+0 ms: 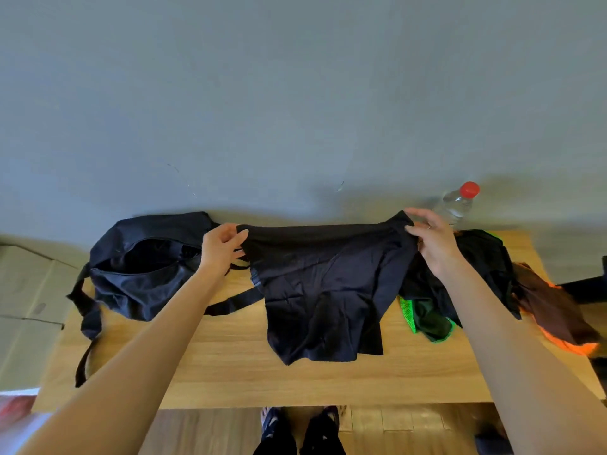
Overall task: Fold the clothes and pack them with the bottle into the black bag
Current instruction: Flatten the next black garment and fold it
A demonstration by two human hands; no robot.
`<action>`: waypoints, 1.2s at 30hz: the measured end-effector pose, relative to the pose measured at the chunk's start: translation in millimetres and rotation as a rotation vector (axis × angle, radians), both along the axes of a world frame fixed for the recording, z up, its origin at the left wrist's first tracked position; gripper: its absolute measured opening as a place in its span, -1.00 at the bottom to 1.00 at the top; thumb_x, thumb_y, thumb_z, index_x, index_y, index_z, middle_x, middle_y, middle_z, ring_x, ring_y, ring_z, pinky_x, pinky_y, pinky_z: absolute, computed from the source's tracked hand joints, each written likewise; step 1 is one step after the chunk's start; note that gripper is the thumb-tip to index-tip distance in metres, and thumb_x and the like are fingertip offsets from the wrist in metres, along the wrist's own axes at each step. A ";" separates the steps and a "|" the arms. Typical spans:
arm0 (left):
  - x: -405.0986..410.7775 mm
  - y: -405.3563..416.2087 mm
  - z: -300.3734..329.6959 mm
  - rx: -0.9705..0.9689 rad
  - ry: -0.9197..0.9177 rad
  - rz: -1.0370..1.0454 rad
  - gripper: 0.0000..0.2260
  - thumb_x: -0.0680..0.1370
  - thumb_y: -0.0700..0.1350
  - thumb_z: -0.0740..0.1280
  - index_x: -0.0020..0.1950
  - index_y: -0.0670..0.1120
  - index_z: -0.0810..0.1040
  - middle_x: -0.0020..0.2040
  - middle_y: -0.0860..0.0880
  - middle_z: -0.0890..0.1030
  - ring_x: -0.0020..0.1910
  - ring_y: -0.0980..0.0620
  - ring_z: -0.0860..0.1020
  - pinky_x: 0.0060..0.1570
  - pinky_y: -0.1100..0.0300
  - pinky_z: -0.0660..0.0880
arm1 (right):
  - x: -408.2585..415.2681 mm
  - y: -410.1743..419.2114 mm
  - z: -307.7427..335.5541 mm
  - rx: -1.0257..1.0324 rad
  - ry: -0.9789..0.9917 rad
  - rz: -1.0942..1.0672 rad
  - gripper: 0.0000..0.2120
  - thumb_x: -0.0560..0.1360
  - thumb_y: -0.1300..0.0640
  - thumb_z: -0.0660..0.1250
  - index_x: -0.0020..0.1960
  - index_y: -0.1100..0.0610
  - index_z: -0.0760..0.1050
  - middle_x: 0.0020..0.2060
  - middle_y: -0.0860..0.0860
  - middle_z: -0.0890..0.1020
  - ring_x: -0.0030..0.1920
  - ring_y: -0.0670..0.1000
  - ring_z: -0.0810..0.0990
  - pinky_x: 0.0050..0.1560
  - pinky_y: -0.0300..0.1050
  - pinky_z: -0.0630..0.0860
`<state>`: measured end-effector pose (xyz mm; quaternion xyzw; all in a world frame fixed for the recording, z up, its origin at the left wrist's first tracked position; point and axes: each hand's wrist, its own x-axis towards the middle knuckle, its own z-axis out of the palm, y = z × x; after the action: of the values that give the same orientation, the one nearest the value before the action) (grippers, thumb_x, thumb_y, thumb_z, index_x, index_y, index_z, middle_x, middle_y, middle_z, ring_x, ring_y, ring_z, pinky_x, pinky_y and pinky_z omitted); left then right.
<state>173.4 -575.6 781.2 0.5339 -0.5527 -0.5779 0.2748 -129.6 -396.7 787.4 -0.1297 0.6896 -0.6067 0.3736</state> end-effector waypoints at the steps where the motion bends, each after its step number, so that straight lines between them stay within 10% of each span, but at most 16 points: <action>1: 1.7 0.2 7.7 -0.013 0.012 -0.006 -0.85 0.57 -0.23 0.29 -0.14 0.00 0.50 -0.18 -0.02 0.56 -0.17 0.09 0.55 -0.08 0.18 0.54 | 0.4 3.6 6.3 -0.011 -0.012 -0.007 -0.66 0.49 0.48 0.19 0.05 0.09 0.53 -0.19 0.04 0.59 -0.25 -0.04 0.60 -0.29 -0.20 0.52; 18: 31.1 -16.1 74.5 -0.040 0.063 -0.080 -0.95 0.59 -0.22 0.26 -0.05 -0.12 0.51 -0.11 -0.06 0.57 -0.07 0.02 0.54 -0.18 0.27 0.48 | 14.3 50.0 84.6 -0.006 0.207 -0.025 -0.84 0.51 0.34 0.30 -0.01 0.16 0.60 -0.31 0.06 0.51 -0.39 0.00 0.35 -0.55 -0.33 0.27; 36: 62.8 -18.5 100.9 -0.173 0.048 -0.245 -0.77 0.52 -0.34 0.32 -0.04 -0.01 0.62 -0.11 0.01 0.63 -0.22 0.19 0.61 -0.18 0.38 0.53 | 30.0 76.5 117.9 -0.012 0.352 -0.048 -0.75 0.46 0.47 0.28 -0.02 0.17 0.57 -0.27 0.09 0.56 -0.40 -0.10 0.60 -0.38 -0.30 0.56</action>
<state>236.2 -594.1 882.1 0.4228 -0.6547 -0.5699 0.2606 -99.6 -320.1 905.3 -0.2197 0.7436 -0.5874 0.2317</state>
